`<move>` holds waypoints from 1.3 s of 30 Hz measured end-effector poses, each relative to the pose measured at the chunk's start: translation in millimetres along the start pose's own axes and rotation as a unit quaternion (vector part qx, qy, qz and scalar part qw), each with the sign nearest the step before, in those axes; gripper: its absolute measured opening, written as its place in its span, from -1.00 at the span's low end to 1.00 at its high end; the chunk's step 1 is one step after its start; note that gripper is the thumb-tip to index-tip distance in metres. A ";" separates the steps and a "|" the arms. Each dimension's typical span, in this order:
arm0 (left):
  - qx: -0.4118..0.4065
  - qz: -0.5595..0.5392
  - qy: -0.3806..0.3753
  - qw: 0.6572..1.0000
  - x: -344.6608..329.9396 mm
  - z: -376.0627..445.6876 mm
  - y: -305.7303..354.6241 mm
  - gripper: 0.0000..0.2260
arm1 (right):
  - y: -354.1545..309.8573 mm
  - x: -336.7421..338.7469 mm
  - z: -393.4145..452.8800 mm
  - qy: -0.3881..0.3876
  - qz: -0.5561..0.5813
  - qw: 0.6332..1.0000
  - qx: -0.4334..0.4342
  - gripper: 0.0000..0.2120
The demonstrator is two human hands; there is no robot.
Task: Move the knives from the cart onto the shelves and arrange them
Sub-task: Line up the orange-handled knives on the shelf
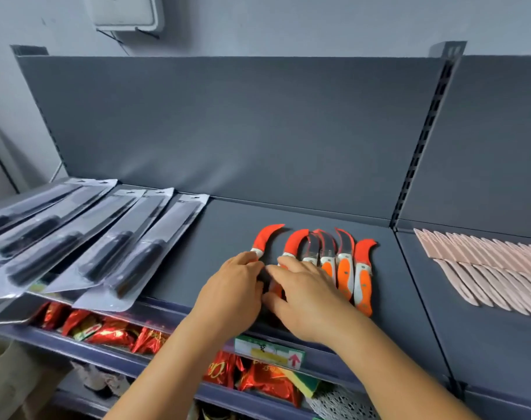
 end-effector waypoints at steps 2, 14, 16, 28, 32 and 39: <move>0.013 -0.011 -0.007 1.000 0.9 2.7 -4.6 -0.67 | -2.0 -3.2 6.2 -0.016 -0.003 1.000 -0.011 -0.61; 0.082 0.027 0.049 0.995 -0.7 33.9 -14.5 -0.69 | 17.5 8.3 37.4 0.034 -0.039 0.995 -0.085 -0.62; 0.084 0.025 0.057 0.994 -0.2 38.1 -19.0 -0.72 | 19.2 9.0 40.4 0.048 -0.035 0.994 -0.097 -0.67; 0.022 0.022 -0.027 0.999 4.8 50.1 -60.9 -0.73 | -13.9 -3.0 69.5 0.072 0.007 0.984 -0.160 -0.27; -0.063 0.006 -0.030 0.998 4.0 46.1 -75.1 -0.58 | -22.1 -6.4 65.7 0.037 0.044 0.983 -0.175 -0.52; -0.135 -0.058 -0.046 0.988 -8.6 42.2 -71.8 -0.48 | -28.2 -11.8 53.4 -0.019 0.031 0.990 -0.136 -0.56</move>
Point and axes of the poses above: each hand's wrist, its own z-axis towards the middle knuckle, its own x-axis out of the back of the hand, y = z × x, the point moved 3 cm from there along z, towards the middle knuckle, and after that the axes turned 13 degrees about -x, right-handed, at the moved point
